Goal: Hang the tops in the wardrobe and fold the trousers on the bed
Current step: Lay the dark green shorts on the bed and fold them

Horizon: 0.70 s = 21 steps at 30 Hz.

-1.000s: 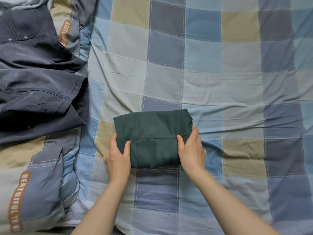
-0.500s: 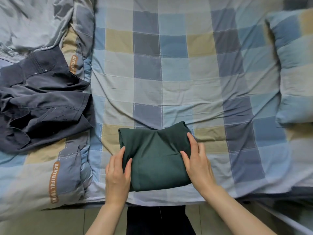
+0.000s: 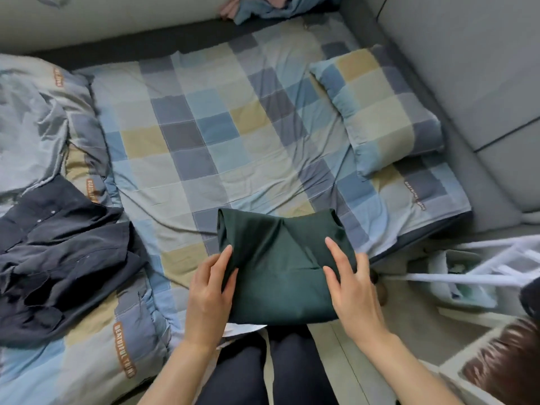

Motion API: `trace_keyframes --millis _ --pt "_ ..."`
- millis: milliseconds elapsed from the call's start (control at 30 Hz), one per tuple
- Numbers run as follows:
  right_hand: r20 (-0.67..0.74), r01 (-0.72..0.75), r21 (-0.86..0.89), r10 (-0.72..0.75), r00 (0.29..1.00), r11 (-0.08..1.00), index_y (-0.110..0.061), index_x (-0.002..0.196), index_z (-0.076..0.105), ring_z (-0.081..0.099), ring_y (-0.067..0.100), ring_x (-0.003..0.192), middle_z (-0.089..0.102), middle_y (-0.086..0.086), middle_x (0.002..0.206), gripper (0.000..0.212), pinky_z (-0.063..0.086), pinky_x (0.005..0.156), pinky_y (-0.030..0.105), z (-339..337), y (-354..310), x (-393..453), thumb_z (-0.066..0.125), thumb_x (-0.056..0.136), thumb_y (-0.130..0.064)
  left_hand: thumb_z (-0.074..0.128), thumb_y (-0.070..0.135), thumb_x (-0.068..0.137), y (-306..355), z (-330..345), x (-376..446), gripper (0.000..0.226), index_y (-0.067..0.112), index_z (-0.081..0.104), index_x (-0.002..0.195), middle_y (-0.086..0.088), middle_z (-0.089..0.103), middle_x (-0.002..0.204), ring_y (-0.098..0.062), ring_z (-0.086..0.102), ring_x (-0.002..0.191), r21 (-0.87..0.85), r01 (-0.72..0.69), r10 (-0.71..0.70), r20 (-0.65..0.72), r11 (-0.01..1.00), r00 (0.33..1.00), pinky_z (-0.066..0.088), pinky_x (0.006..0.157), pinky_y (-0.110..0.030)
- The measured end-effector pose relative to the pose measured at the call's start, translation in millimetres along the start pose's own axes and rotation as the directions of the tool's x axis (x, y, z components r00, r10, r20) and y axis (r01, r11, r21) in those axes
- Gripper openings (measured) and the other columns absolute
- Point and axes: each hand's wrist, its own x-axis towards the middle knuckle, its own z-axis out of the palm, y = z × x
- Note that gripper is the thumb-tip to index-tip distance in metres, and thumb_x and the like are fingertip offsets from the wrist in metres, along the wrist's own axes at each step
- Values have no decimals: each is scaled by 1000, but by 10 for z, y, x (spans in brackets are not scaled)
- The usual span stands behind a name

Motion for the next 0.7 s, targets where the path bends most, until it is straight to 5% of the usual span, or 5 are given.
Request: trace_keyframes --millis 200,400,600,700 --pt "-280 -207 97 226 933 973 -31 140 39 51 24 70 40 7 100 51 50 63 32 -399 -44 -897 54 91 -27 65 10 87 541 -193 2 46 9 55 131 -7 59 109 -11 55 92 -95 -182 196 156 979 968 42 89 -17" --pt "-400 -456 129 467 789 881 -30 139 40 54 25 59 43 5 99 48 51 47 35 -747 114 -1823 44 91 -37 59 22 92 1254 -75 -204 44 22 50 135 8 50 116 -9 55 90 -216 -223 294 392 951 872 46 76 -21" --pt "-534 -669 206 655 534 714 -27 137 45 64 32 75 49 12 112 46 56 53 41 -943 411 -2945 50 92 -34 59 23 95 2065 272 -729 45 26 50 138 14 48 121 4 46 88 -331 -332 468 579 883 668 46 73 -25" --pt "-574 -750 260 722 386 608 -28 137 44 60 26 64 47 7 107 45 52 47 34 -1010 560 -3624 49 92 -34 62 17 94 2496 423 -1205 45 21 53 137 12 51 119 10 42 95 -430 -359 560 620 828 550 44 80 -21"
